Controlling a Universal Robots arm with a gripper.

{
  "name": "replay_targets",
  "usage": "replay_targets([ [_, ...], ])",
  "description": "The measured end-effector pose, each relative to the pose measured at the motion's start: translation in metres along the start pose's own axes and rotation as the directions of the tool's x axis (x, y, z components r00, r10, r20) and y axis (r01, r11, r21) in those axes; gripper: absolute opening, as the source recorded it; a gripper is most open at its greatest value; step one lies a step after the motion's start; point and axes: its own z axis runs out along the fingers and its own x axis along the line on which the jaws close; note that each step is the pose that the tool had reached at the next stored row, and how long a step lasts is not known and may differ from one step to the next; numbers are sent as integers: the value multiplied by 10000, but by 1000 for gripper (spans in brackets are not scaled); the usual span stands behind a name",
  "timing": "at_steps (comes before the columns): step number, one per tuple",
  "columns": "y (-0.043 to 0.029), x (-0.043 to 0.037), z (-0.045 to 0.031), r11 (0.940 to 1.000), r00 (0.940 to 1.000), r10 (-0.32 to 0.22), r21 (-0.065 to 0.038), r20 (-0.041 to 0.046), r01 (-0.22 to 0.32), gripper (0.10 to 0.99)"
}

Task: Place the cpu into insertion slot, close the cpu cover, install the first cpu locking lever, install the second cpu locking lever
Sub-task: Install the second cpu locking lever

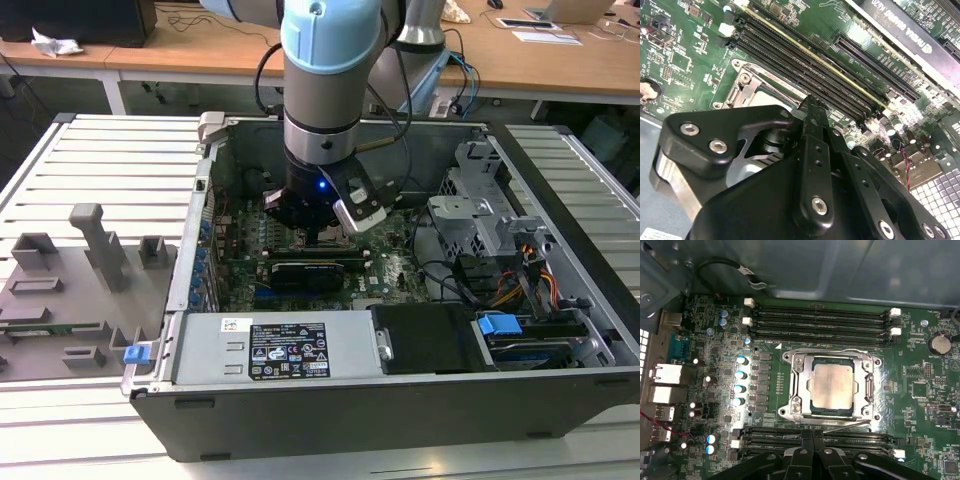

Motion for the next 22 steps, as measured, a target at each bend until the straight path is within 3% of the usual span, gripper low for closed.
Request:
replay_targets([
  [11,1,86,24,10000,10000,-49,-15,-7,49,110],
  [22,-8,131,98,9997,9998,-209,-122,-25,209,110],
])
